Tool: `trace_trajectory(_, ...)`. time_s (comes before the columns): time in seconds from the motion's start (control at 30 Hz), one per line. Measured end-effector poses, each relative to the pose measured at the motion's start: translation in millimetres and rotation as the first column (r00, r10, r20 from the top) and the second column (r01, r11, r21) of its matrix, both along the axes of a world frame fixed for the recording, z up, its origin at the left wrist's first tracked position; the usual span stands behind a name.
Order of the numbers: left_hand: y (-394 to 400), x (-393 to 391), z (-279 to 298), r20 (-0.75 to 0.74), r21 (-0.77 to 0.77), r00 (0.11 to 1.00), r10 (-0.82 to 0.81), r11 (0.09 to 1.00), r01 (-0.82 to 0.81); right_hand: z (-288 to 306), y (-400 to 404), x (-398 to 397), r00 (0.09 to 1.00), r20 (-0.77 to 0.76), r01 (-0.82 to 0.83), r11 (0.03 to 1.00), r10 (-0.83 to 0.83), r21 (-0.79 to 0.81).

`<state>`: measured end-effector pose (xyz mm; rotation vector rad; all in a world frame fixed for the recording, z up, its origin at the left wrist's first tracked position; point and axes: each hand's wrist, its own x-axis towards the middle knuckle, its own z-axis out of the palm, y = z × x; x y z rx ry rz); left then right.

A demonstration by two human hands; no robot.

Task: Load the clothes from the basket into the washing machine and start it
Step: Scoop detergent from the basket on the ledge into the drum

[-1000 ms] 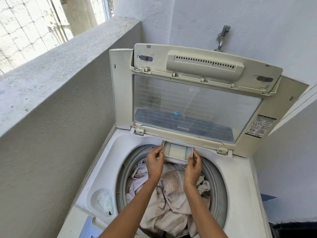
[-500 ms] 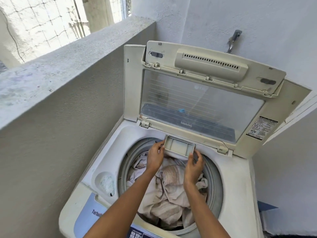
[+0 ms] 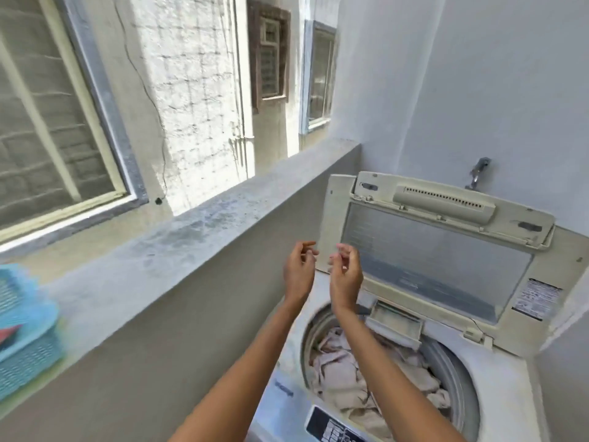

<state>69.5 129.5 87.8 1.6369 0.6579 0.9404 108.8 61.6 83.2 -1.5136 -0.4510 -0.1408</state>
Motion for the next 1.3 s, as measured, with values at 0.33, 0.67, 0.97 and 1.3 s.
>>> trace_trajectory(0.33, 11, -241, 133, 0.33, 0.089, 0.909, 0.255, 0.95, -0.298, 137, 53, -226, 0.908, 0.049, -0.407, 0.851, 0.416, 0.332)
trace_trajectory(0.67, 13, -393, 201, 0.078, 0.397, 0.89, 0.449, 0.805, -0.44, 176, 63, -357, 0.676, 0.188, -0.731, 0.681, 0.713, 0.045)
trace_trajectory(0.97, -2, -476, 188, -0.402, 0.677, 0.683, 0.61, 0.7, -0.227, 175, 43, -369, 0.391, 0.305, -0.531, 0.484, 0.868, -0.695)
trace_trajectory(1.3, -31, -487, 139, -0.542, 0.697, 0.381, 0.749, 0.654, -0.293, 180, 32, -386, 0.327, 0.449, 0.001, 0.475, 0.832, -0.88)
